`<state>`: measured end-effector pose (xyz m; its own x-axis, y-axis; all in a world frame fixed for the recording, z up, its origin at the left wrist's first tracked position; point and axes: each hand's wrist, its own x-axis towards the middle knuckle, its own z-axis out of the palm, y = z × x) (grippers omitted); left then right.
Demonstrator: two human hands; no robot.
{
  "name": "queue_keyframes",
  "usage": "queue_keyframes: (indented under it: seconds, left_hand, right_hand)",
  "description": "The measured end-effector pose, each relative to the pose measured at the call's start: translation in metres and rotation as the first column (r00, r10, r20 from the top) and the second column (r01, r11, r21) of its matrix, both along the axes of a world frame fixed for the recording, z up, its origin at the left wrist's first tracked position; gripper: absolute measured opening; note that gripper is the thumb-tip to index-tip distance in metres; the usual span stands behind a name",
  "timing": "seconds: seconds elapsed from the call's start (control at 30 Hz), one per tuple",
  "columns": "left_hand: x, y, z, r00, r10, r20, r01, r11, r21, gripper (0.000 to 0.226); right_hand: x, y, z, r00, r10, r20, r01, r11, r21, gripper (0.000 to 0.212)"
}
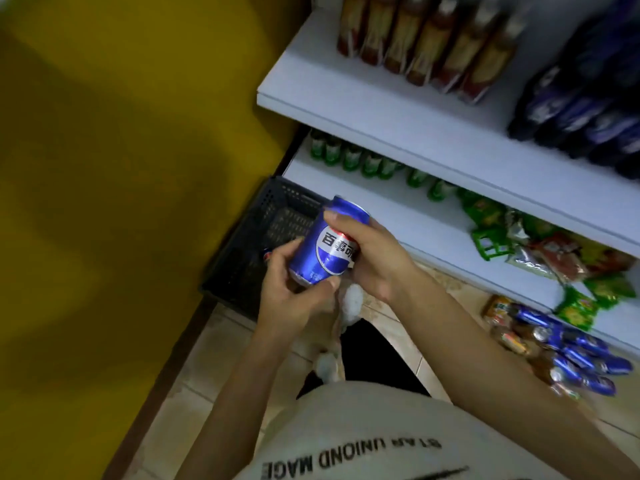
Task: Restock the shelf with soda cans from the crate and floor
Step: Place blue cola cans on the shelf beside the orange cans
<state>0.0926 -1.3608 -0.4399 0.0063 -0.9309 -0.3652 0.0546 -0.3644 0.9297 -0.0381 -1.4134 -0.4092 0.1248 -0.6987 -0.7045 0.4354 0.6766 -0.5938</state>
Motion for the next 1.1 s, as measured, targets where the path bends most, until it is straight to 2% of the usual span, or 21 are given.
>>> queue_keyframes:
  seconds: [0.13, 0.23, 0.3, 0.43, 0.53, 0.6, 0.73, 0.8, 0.87, 1.0, 1.1]
  left_hand:
    - [-0.048, 0.025, 0.033, 0.977, -0.087, -0.196, 0.086, 0.996, -0.013, 0.06]
    - [-0.105, 0.033, 0.063, 0.899, -0.198, -0.391, 0.224, 0.974, 0.021, 0.079]
    - [-0.144, 0.041, 0.089, 0.832, -0.275, -0.481, 0.323, 0.946, 0.018, 0.073]
    - [-0.222, 0.058, 0.135, 0.752, -0.41, -0.517, 0.444, 0.894, -0.062, 0.068]
    - [-0.29, 0.079, 0.163, 0.701, -0.482, -0.526, 0.483, 0.863, -0.147, 0.068]
    - [-0.34, 0.095, 0.18, 0.681, -0.529, -0.507, 0.499, 0.841, -0.207, 0.074]
    - [-0.436, 0.127, 0.209, 0.638, -0.587, -0.499, 0.505, 0.808, -0.304, 0.074]
    - [-0.475, 0.137, 0.223, 0.617, -0.632, -0.469, 0.518, 0.775, -0.362, 0.074]
    - [-0.505, 0.139, 0.236, 0.638, -0.668, -0.384, 0.519, 0.741, -0.425, 0.076]
    - [-0.545, 0.123, 0.258, 0.713, -0.695, -0.095, 0.555, 0.642, -0.529, 0.08]
    - [-0.566, 0.097, 0.267, 0.703, -0.693, 0.162, 0.631, 0.502, -0.591, 0.079]
  right_hand:
    - [-0.042, 0.049, 0.052, 0.951, -0.141, -0.274, 0.103, 0.983, -0.15, 0.049]
    - [-0.087, 0.08, 0.092, 0.838, -0.323, -0.441, 0.169, 0.921, -0.352, 0.054]
    - [-0.121, 0.102, 0.121, 0.764, -0.387, -0.517, 0.137, 0.879, -0.456, 0.059]
    - [-0.194, 0.145, 0.17, 0.63, -0.506, -0.59, 0.103, 0.807, -0.582, 0.07]
    - [-0.251, 0.181, 0.195, 0.47, -0.62, -0.629, 0.107, 0.747, -0.656, 0.084]
    - [-0.295, 0.204, 0.206, 0.379, -0.675, -0.633, 0.098, 0.709, -0.698, 0.08]
    - [-0.388, 0.241, 0.236, 0.312, -0.695, -0.648, 0.041, 0.691, -0.722, 0.076]
    - [-0.428, 0.254, 0.255, 0.281, -0.692, -0.665, -0.001, 0.693, -0.721, 0.075]
    - [-0.458, 0.261, 0.273, 0.268, -0.696, -0.666, -0.035, 0.684, -0.729, 0.071]
    - [-0.502, 0.252, 0.296, 0.24, -0.703, -0.669, -0.077, 0.673, -0.735, 0.067]
    - [-0.531, 0.228, 0.306, 0.267, -0.706, -0.656, -0.066, 0.666, -0.743, 0.069]
